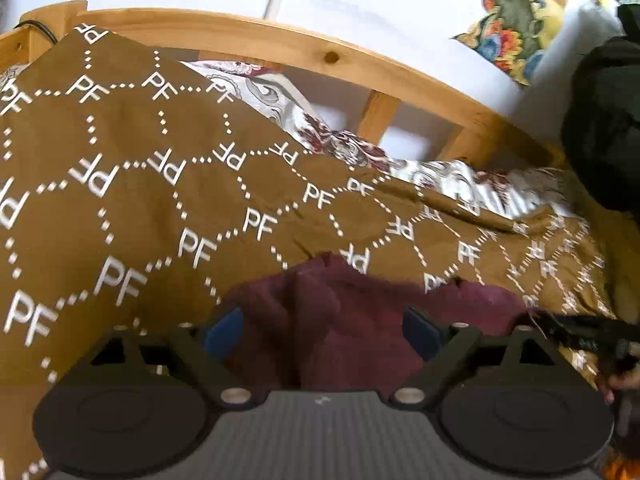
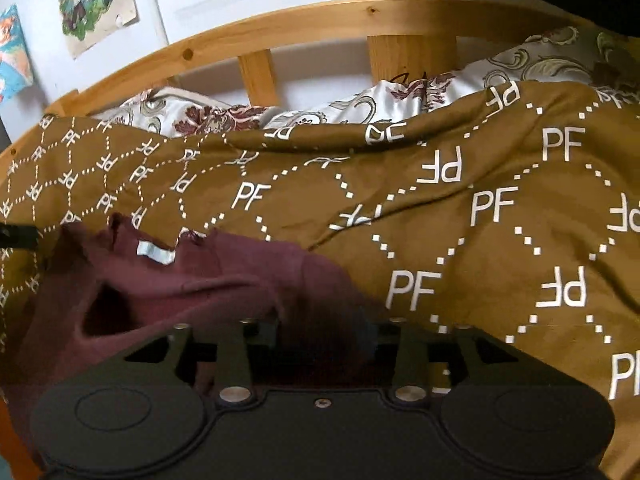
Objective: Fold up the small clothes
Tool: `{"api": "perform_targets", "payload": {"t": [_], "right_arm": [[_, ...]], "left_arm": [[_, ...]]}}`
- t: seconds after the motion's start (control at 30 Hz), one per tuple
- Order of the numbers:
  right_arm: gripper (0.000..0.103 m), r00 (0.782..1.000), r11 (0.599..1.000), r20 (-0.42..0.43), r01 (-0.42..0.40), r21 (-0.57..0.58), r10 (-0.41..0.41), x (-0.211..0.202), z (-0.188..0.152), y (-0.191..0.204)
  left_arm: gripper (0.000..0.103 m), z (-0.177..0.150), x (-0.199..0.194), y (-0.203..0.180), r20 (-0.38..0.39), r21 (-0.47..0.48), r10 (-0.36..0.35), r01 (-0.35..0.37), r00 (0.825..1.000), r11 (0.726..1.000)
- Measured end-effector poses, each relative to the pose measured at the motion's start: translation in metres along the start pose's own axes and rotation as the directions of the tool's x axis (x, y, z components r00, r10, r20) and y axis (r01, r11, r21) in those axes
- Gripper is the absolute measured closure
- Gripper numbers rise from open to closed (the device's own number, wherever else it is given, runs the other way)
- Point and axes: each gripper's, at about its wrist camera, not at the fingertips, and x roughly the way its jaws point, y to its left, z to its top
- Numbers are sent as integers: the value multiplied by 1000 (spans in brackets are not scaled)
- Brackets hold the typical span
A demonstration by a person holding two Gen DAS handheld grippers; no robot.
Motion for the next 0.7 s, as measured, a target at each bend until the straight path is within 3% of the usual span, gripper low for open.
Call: {"api": "perform_targets", "payload": {"t": [0.03, 0.1, 0.17, 0.3, 0.47, 0.53, 0.6, 0.7], "right_arm": [[44, 1000, 1000, 9, 9, -12, -9, -3, 0, 1], [23, 999, 999, 41, 17, -30, -16, -10, 3, 6], [15, 996, 998, 88, -1, -60, 7, -17, 7, 14], [11, 986, 984, 130, -83, -160, 104, -17, 16, 50], [13, 941, 921, 65, -309, -236, 332, 10, 34, 118], [18, 916, 890, 26, -382, -249, 401, 27, 43, 147], [25, 893, 859, -11, -435, -271, 449, 48, 51, 177], [35, 882, 842, -47, -463, -275, 470, 72, 59, 208]], "left_arm": [[10, -4, -8, 2, 3, 2, -7, 7, 1000, 1000], [6, -21, -23, 5, 9, 25, -17, 17, 1000, 1000], [6, -37, -33, 3, -1, 80, -13, 13, 1000, 997], [6, -71, -44, -12, -7, 214, 29, -27, 1000, 976], [19, -103, -45, -31, -29, 337, 34, -22, 999, 941], [29, -111, -44, -36, -38, 375, 36, -19, 999, 927], [46, -118, -42, -40, -51, 411, 34, -10, 998, 912], [64, -123, -40, -42, -78, 429, 33, 3, 996, 903]]}}
